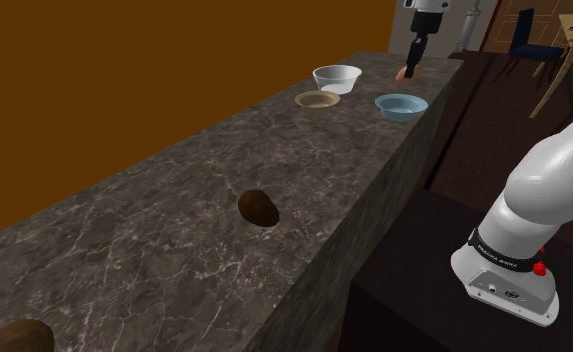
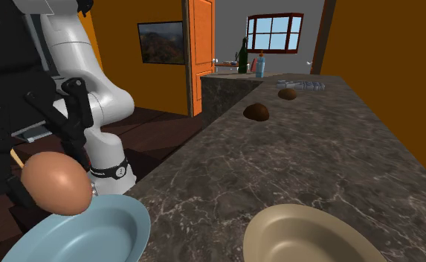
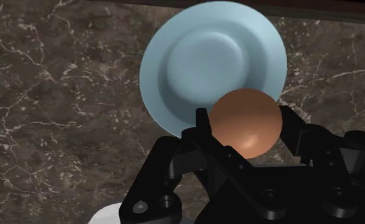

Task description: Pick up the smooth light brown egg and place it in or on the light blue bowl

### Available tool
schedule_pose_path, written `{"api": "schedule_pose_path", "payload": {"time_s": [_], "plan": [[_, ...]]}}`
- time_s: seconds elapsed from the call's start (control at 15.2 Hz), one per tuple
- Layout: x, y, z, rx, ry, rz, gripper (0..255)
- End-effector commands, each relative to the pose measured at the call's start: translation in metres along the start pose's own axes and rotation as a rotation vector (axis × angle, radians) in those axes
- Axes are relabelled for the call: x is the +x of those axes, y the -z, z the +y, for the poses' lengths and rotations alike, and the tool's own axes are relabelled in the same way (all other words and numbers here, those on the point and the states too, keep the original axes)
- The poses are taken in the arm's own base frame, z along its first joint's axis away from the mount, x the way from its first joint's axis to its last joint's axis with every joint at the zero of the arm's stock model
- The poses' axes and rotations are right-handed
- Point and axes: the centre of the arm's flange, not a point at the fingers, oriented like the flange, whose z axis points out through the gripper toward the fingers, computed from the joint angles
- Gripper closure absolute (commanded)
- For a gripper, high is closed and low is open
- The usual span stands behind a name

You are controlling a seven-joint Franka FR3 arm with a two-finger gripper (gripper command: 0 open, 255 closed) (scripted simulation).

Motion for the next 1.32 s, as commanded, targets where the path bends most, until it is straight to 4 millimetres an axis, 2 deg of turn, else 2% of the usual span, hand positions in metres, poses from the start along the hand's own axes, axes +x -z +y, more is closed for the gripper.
{"api": "schedule_pose_path", "payload": {"time_s": [0.0,0.66,1.19,1.25], "plan": [[-0.001,-0.01,0.001,-0.001,0.001,0.0,255],[-0.005,-0.063,0.006,-0.001,0.001,0.0,255],[-0.005,-0.063,0.006,-0.001,0.001,0.0,255],[-0.005,-0.063,0.006,-0.001,0.001,0.0,0]]}}
